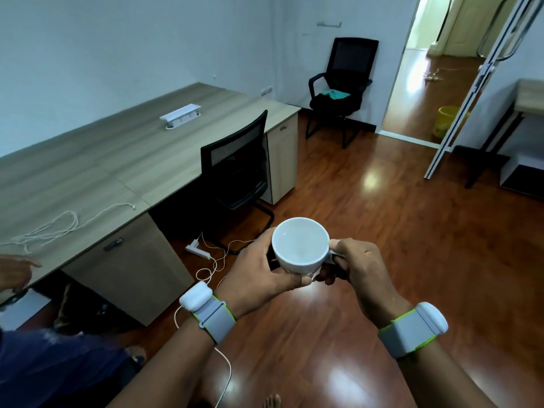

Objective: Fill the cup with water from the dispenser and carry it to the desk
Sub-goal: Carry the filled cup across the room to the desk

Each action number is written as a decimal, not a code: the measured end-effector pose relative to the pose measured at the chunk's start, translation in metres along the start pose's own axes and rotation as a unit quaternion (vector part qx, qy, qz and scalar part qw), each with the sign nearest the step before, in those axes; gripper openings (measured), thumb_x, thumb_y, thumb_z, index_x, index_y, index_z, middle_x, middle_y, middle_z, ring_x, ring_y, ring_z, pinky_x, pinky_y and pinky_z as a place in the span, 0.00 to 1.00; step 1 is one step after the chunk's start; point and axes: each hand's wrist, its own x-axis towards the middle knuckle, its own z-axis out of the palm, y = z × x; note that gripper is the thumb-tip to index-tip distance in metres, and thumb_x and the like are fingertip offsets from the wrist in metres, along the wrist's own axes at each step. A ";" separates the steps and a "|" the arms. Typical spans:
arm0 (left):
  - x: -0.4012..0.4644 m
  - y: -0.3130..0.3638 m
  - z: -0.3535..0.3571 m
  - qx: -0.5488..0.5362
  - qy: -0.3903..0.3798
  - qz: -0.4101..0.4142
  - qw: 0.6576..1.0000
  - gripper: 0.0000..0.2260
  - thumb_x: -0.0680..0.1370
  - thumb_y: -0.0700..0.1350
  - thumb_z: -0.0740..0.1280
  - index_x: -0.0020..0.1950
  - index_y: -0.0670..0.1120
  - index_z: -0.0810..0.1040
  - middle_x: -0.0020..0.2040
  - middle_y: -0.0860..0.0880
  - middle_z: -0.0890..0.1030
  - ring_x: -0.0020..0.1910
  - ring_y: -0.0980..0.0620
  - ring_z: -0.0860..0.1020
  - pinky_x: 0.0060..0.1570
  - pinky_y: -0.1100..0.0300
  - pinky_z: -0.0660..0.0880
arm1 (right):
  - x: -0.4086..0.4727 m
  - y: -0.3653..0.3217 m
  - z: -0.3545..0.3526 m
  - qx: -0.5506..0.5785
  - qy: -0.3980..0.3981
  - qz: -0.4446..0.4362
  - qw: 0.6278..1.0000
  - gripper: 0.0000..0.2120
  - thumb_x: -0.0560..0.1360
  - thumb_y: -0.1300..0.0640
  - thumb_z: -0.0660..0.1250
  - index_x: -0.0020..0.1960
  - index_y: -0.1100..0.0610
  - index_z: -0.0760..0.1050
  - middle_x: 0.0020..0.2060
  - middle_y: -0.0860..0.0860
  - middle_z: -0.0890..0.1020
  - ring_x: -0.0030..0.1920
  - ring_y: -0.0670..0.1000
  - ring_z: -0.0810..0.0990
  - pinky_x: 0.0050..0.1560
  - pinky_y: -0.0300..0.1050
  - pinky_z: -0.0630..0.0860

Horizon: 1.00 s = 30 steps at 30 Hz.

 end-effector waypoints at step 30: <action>0.145 -0.057 -0.067 0.007 -0.051 0.019 0.998 0.38 0.63 0.56 0.84 0.70 0.60 0.74 0.62 0.66 0.81 0.63 0.69 0.77 0.55 0.78 0.72 | 0.136 0.014 0.038 -0.025 0.066 -0.004 0.997 0.36 0.64 0.45 0.62 0.41 0.83 0.73 0.33 0.77 0.78 0.27 0.54 0.79 0.28 0.39 0.74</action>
